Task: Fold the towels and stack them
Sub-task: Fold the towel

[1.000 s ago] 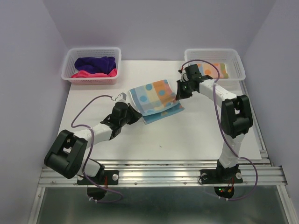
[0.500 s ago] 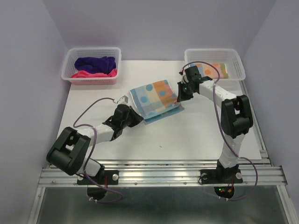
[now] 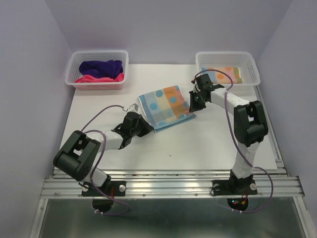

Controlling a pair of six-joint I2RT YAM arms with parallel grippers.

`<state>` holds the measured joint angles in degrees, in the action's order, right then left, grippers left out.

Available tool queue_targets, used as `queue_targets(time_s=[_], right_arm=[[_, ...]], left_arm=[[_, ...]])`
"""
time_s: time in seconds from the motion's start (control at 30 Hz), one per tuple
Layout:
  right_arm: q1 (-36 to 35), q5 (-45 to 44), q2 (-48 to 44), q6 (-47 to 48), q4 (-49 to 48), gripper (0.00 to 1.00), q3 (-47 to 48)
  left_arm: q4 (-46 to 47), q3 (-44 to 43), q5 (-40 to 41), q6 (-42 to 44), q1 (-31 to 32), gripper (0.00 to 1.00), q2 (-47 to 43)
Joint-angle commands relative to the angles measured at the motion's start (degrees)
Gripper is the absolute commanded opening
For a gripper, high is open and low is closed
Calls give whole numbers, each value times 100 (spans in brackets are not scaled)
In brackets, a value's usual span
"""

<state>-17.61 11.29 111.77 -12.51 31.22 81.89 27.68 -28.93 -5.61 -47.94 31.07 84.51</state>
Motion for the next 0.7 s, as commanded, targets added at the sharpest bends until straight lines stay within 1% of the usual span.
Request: queue_targets(time_s=[0.0, 0.03, 0.13, 0.23, 0.27, 0.3, 0.33, 0.37, 0.4, 0.43, 0.47, 0.5, 0.53, 0.57, 0.6, 0.63, 0.67], right_arm=[[38, -241, 3, -102, -222, 15, -94], [38, -259, -14, -111, -222, 15, -111], [38, -259, -41, -146, -231, 23, -182], [38, -302, -84, -164, -274, 27, -295], [38, -320, -102, -207, -301, 28, -340], [29, -346, -111, -234, -336, 30, -375], [38, -425, -155, -278, -362, 31, -436], [29, -469, -181, -304, -389, 35, -445], [29, -496, -234, -287, -424, 41, -446], [38, -479, -269, -287, -441, 47, -437], [38, -452, -356, -217, -459, 59, -393], [29, -365, -401, -147, -511, 64, -367], [20, -260, -445, -85, -555, 69, -340], [29, -67, -541, 28, -652, 82, -253], [29, 48, -577, 91, -696, 100, -191], [20, 258, -603, 178, -749, 100, -121], [20, 355, -629, 214, -810, 100, -51]], left_arm=[[185, 36, -72, 22, 40, 0, 101], [194, 19, -90, 31, 40, 0, 162], [185, -8, -195, 22, 48, 0, 250], [159, 10, -169, -22, 48, 1, 241], [106, -25, -160, -22, 48, 14, 233], [54, -34, -151, -31, 48, 21, 215], [-16, -43, -160, -5, 48, 39, 189], [-69, -43, -134, -5, 48, 45, 154], [-192, -51, -125, 13, 48, 53, 58], [-297, -60, -108, 39, 48, 59, -13], [-385, -104, -64, 74, 48, 71, -83], [-465, -113, 6, 118, 48, 76, -275], [-735, -148, 129, 136, 48, 79, -364], [-886, -253, 391, 223, 48, 85, -469], [-1053, -332, 515, 285, 48, 91, -662], [-1446, -550, 830, 355, 40, 96, -751], [-1598, -666, 1033, 434, 40, 99, -813]])
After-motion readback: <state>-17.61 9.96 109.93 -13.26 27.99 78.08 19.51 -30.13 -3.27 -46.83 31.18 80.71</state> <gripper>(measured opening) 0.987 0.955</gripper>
